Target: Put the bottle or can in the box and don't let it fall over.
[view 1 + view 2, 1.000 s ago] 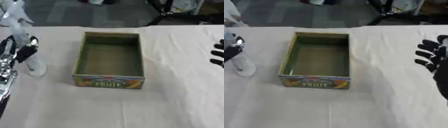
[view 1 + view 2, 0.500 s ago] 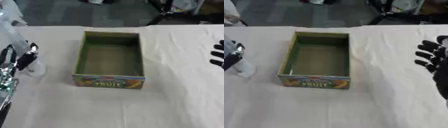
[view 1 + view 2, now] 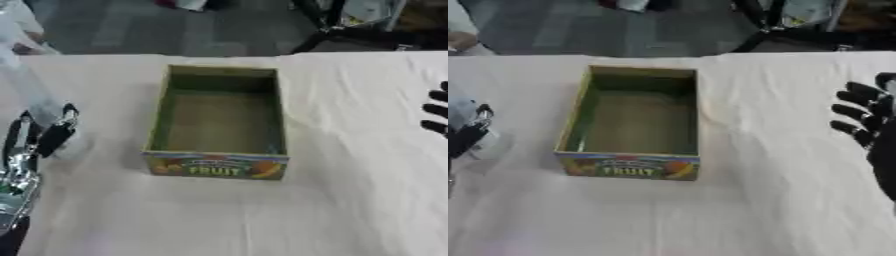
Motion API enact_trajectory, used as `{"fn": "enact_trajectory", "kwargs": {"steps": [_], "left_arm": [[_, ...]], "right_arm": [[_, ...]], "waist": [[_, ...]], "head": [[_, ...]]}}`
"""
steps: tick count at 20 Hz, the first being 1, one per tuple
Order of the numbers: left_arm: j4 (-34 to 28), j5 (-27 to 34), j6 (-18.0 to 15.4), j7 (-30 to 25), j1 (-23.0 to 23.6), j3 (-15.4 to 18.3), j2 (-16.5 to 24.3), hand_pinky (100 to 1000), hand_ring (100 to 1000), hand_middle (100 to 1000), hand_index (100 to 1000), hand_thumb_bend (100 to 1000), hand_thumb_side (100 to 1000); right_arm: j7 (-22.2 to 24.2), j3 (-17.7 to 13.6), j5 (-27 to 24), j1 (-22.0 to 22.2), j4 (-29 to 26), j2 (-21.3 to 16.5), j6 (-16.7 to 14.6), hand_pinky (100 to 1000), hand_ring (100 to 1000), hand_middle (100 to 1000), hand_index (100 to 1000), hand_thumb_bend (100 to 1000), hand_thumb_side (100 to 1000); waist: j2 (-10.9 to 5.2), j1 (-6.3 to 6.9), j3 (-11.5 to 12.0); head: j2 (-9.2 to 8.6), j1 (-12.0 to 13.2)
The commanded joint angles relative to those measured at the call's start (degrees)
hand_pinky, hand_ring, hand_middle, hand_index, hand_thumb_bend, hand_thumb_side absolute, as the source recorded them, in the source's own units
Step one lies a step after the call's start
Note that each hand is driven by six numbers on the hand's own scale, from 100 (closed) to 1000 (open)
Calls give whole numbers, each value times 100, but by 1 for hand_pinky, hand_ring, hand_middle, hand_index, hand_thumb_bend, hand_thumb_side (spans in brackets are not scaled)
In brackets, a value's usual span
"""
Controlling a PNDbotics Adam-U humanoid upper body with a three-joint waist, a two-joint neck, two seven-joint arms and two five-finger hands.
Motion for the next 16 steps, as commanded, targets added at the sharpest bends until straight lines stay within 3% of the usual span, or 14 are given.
{"fn": "enact_trajectory", "kwargs": {"steps": [1,2,5,7,11,16], "left_arm": [[260,173,-152,265,-8,-15,-35,1000,425,400,696,100,420],[297,175,-196,383,-33,-24,-40,1000,401,370,669,100,422],[281,124,-353,621,-87,-60,-49,1000,215,165,418,100,440],[222,104,-423,795,-113,-49,-50,1000,151,100,319,100,462],[-29,52,-548,969,-159,-64,5,1000,100,100,201,100,519],[-700,-288,-426,920,-286,-94,150,1000,100,100,171,100,605]], "right_arm": [[-47,-77,-51,-56,-64,-74,22,822,849,799,834,100,1000],[-51,-77,-59,-57,-67,-74,27,822,848,799,833,100,1000],[-68,-77,-86,-48,-64,-75,53,822,846,797,831,100,1000],[-93,-82,-111,-40,-56,-78,84,822,845,796,831,100,1000],[-144,-84,-168,-26,-45,-86,165,822,843,794,828,100,1000],[-189,-99,-210,-2,-91,-116,187,822,842,793,828,100,1000]], "waist": [[-88,-32,-7],[-90,-33,-10],[-97,-32,-19],[-104,-26,-19],[-122,-10,-24],[-167,5,-18]], "head": [[-45,11],[-41,12],[-33,10],[-24,7],[-6,-5],[48,-13]]}}
